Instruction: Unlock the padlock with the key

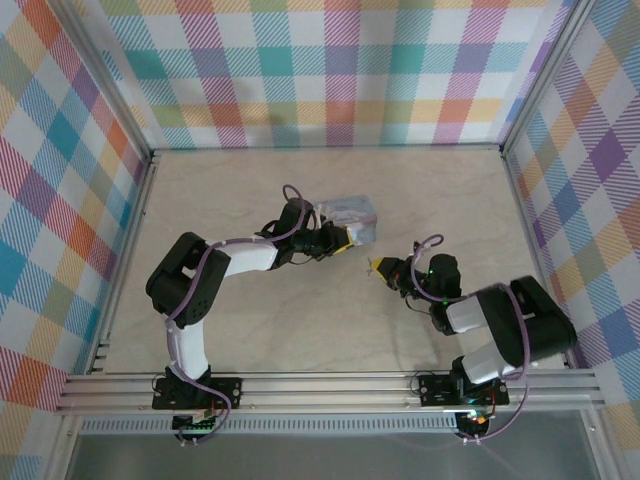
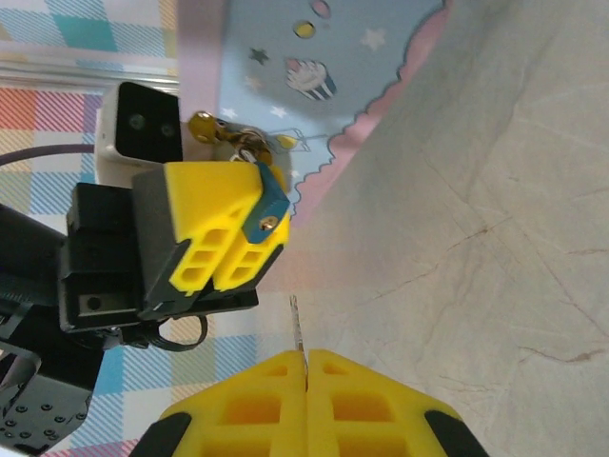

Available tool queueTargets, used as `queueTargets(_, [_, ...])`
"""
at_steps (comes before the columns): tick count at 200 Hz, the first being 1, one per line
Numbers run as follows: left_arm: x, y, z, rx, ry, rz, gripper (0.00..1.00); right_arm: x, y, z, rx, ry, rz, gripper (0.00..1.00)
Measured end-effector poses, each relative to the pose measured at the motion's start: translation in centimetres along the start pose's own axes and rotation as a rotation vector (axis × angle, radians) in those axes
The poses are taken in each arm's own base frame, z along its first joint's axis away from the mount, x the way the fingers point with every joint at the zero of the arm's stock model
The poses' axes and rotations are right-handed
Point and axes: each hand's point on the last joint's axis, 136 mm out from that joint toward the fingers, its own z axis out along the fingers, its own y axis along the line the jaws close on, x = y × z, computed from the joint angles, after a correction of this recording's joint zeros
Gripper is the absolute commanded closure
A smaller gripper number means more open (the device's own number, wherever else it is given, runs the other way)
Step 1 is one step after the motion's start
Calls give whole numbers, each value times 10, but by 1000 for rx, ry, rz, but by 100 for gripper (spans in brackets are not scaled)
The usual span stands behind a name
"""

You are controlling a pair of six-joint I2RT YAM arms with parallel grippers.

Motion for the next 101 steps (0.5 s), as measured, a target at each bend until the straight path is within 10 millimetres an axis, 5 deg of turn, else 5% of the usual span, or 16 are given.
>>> queueTargets(26, [0, 0, 0, 2, 0, -4, 91, 5, -6, 11, -7, 18, 19, 100])
queueTargets(74, [-2, -4, 0, 17, -9, -4, 91, 2, 22, 19, -97, 11, -42, 100])
queueTargets(101, [-3, -6, 0, 22, -12, -4, 91, -1, 22, 25, -100, 10, -41, 100])
